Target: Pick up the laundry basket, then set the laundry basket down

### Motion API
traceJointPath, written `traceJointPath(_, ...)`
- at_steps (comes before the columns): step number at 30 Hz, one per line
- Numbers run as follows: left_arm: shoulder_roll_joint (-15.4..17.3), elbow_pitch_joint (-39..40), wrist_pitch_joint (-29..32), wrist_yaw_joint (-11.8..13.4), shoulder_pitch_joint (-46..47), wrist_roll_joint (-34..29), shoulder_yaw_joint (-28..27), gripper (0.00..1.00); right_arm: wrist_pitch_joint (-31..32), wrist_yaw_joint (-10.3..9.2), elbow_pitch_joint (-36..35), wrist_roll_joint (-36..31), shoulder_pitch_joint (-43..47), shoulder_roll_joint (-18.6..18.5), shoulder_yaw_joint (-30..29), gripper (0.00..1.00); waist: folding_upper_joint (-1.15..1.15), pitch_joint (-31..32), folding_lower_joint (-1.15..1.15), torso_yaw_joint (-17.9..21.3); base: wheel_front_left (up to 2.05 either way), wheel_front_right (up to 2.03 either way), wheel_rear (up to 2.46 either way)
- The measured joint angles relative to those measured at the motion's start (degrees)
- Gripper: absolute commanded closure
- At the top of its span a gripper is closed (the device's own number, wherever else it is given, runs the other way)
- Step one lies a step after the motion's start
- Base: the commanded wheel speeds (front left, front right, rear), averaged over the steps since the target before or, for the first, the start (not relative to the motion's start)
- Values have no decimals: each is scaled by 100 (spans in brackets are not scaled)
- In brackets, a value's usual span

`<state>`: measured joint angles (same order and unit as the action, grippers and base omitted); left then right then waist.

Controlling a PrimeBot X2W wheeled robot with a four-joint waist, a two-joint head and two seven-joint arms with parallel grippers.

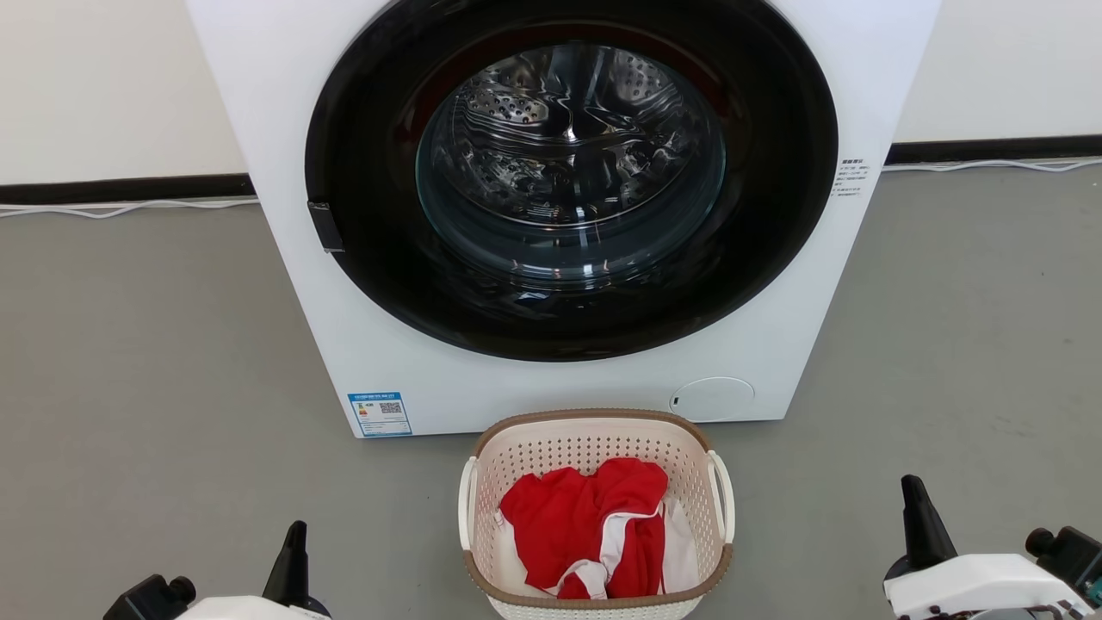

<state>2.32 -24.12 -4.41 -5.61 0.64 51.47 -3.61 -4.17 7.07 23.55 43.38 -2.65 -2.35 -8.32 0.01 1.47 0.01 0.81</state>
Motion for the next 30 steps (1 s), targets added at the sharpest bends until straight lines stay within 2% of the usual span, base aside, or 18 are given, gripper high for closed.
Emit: traceJointPath(30, -2, 368, 472, -53, 118, 1790, -51, 100, 457, 0, -324, 2149, -6, 0, 16, 100, 0, -74, 0, -37, 0, 0, 0)
